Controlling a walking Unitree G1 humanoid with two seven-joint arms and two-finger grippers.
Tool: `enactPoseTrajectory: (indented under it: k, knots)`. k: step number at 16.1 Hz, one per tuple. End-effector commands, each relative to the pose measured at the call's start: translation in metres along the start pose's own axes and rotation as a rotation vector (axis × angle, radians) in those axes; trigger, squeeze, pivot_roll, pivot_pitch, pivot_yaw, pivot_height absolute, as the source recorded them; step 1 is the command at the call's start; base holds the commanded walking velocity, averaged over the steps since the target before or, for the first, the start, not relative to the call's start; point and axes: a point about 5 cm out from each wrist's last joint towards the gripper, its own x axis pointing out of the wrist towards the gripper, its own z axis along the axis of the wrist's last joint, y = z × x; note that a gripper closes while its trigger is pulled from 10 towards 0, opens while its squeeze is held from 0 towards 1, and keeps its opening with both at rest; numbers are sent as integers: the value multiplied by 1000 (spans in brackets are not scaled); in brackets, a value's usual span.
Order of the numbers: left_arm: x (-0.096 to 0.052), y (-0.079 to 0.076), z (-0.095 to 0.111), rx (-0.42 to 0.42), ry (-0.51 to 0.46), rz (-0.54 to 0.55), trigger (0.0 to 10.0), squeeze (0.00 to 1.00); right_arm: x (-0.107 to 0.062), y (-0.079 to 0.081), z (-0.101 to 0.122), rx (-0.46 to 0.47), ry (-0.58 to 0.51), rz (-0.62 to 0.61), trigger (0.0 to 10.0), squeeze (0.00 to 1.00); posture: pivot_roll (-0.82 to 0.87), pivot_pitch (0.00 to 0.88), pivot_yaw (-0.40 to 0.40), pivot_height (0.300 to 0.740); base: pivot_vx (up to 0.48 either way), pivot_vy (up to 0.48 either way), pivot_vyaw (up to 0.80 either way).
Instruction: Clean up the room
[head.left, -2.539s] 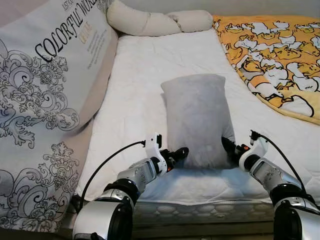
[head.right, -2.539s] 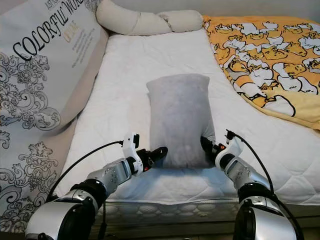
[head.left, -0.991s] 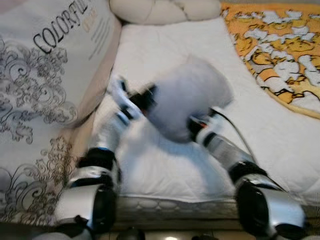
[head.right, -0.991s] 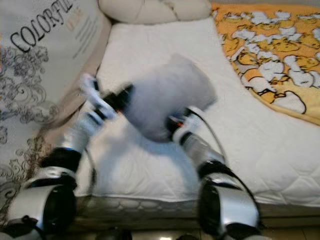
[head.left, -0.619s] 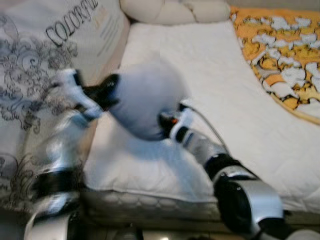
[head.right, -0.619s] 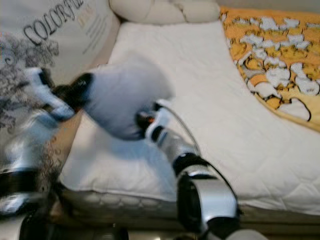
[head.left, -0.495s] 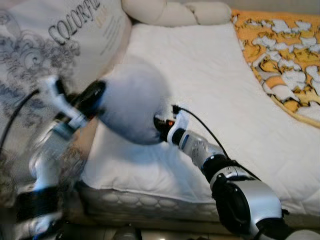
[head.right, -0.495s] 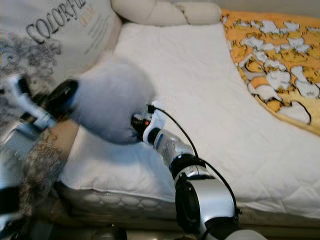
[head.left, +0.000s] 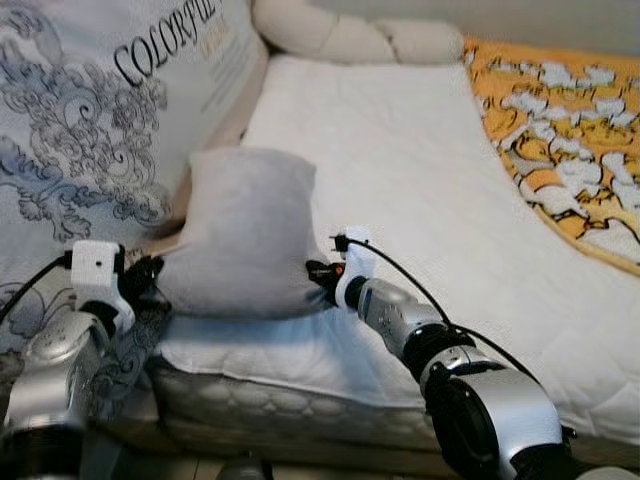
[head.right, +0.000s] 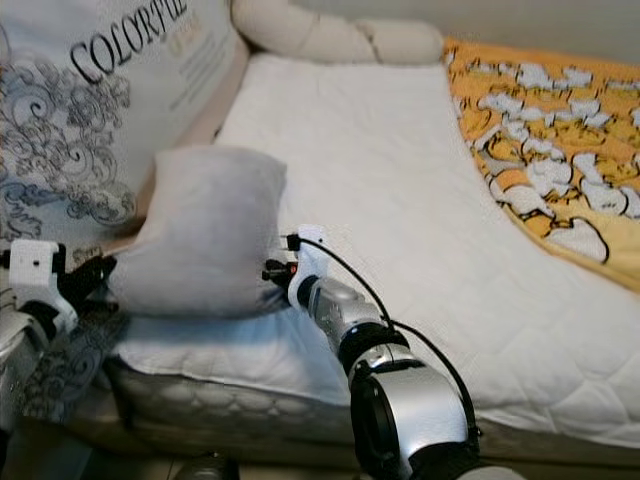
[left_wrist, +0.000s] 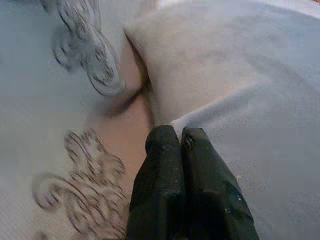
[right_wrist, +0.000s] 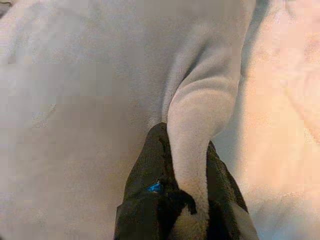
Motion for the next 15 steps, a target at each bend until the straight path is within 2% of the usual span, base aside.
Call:
enactPoseTrajectory:
  k: [1,2,4,7,9,10,12,15]
  knots:
    - [-3,25,17,52,-43,116,0,0,5,18,-26,53,52,32,10000,894,132,0,-24,740,0,0,0]
    - [0,38,32,85,-70,163,0,0,5,20,-30,44,61,59,10000,1000,127,0,-17,740,0,0,0]
    - [3,56,55,153,-137,239,0,0,3,18,-33,37,63,90,10000,1000,127,0,-15,740,0,0,0]
    - [2,67,70,226,-187,300,0,0,-3,9,-39,-1,75,120,10000,1000,131,0,-17,740,0,0,0]
    - [3,64,63,226,-166,262,0,0,-9,-1,-42,-9,75,133,10000,1000,130,0,-15,740,0,0,0]
    - [4,52,44,202,-124,191,0,0,-16,-14,-42,-6,57,119,10000,1000,125,0,-12,740,0,0,0]
    - [2,46,24,176,-76,177,0,0,-23,-29,-38,5,23,88,10000,1000,118,0,-7,740,0,0,0]
    - [-3,41,-2,117,24,170,0,0,-30,-42,-29,-3,-25,61,10000,1000,104,0,5,740,0,0,0]
